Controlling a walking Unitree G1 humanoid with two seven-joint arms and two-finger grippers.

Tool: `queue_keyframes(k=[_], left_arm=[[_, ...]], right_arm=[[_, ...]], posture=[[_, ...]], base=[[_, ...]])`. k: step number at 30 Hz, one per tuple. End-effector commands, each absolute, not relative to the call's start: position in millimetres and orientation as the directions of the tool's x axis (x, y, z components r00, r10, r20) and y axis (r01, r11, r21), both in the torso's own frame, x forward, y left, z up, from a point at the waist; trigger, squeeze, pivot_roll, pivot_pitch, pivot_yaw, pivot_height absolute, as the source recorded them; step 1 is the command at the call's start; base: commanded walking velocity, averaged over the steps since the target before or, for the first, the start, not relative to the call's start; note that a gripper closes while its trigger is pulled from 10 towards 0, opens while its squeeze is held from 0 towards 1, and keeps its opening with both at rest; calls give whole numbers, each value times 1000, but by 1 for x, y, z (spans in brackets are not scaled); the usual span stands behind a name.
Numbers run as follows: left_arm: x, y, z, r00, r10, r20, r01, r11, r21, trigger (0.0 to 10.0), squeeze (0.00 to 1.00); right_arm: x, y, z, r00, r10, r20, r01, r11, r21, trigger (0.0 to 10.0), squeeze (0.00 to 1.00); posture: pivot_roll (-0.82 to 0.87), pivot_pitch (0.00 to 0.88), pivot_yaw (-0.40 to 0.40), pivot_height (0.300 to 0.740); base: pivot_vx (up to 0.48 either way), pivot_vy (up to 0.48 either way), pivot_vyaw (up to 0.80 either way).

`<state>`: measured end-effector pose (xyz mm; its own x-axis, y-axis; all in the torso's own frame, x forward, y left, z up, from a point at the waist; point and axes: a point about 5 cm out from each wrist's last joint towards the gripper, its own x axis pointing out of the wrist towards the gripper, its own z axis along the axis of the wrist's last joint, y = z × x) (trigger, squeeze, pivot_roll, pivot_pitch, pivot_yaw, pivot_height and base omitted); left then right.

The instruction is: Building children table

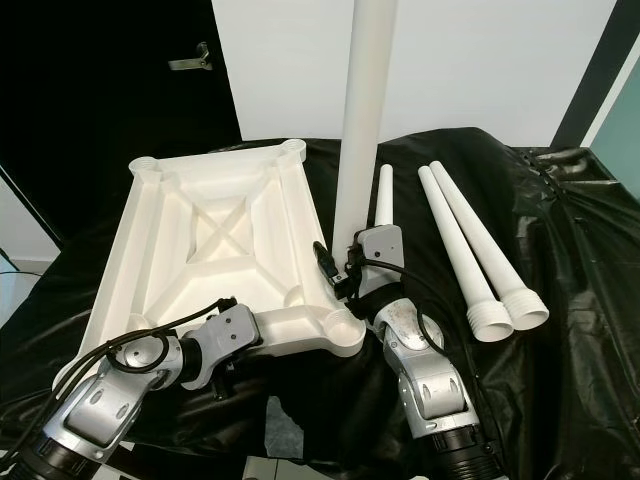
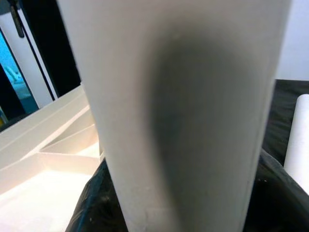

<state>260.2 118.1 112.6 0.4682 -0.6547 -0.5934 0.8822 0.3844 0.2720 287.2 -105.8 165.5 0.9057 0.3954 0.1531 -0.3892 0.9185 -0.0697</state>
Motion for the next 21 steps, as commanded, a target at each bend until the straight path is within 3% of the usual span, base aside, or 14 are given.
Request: queue_keyframes(k=[1,3,4,21], left_arm=[[279,136,119,721,-463,-515,687,571,449,10000,969],[283,138,121,737,-449,-505,671,582,460,10000,969],[287,138,124,749,-443,-493,657,588,472,10000,0],[313,127,140,810,-401,-427,574,691,439,10000,0]], right_arm=[[286,-104,170,900,403,167,-400,915,-51,10000,0],[286,-103,171,898,408,166,-407,913,-45,10000,0],[285,-102,171,894,415,169,-414,909,-43,10000,0],[289,-104,173,897,414,157,-409,910,-64,10000,0]], posture=[[99,0,43,740],[99,0,42,740],[97,0,38,740],[84,0,35,740]], base=[[0,0,0],[0,0,0],[0,0,0],[0,0,0]])
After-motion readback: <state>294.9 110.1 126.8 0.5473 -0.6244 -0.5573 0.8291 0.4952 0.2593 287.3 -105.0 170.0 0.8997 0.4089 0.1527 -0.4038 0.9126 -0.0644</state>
